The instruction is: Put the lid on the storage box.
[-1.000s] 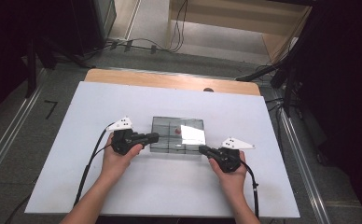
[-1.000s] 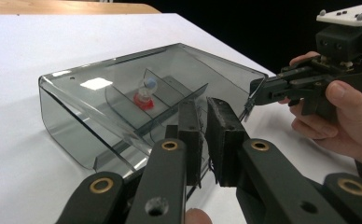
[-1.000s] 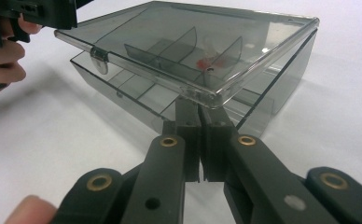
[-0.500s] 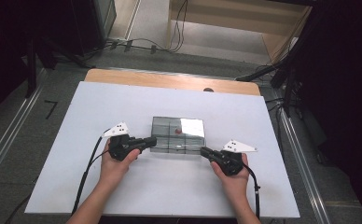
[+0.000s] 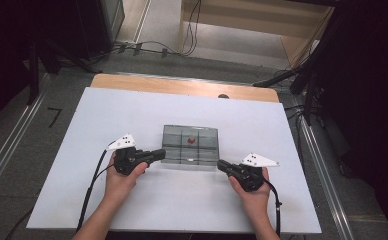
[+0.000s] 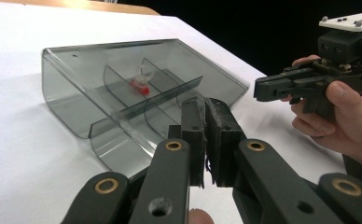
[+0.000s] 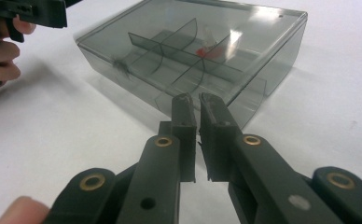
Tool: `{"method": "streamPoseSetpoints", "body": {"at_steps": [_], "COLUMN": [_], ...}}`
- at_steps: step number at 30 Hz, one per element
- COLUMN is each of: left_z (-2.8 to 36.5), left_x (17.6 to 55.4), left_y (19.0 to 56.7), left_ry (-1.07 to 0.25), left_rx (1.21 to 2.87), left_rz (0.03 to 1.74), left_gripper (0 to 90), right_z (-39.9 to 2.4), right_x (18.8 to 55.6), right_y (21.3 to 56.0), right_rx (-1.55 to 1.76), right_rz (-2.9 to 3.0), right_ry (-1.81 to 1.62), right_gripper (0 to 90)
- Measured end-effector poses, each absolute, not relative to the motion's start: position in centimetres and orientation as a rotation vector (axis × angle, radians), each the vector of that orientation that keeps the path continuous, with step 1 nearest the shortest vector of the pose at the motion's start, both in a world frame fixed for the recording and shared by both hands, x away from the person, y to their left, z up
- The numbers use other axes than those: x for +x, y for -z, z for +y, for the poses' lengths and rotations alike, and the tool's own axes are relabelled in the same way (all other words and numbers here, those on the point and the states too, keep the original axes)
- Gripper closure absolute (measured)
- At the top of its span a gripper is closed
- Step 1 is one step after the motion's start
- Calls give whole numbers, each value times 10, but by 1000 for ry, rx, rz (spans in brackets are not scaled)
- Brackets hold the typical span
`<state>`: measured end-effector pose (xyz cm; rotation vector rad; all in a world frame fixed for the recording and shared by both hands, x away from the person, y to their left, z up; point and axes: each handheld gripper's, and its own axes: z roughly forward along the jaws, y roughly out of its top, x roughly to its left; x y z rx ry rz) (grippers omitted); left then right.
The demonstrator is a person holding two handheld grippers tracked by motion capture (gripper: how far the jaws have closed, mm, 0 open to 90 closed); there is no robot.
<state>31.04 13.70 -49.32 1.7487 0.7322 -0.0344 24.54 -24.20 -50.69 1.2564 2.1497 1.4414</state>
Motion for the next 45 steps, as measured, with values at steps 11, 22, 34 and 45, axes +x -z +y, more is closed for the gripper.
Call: {"method": "streamPoseSetpoints", "body": {"at_steps": [11, 22, 34, 45], "left_z": [150, 155, 155, 169], "left_x": [302, 288, 277, 259], "left_y": [489, 478, 471, 470], "left_ry": [-10, -54, -118, -136], "left_rx": [1750, 1770, 1789, 1801], "left_rz": [749, 700, 683, 644], "left_gripper": [840, 777, 394, 0], "right_z": [-251, -264, -269, -272], "right_x": [239, 226, 218, 208], "right_y": [500, 491, 486, 480], "right_rx": [1243, 1205, 1127, 1093], "right_rz": [2115, 2087, 2082, 2059], "right_ry": [-1461, -1470, -1506, -1512], "right_gripper": [822, 797, 289, 0]}}
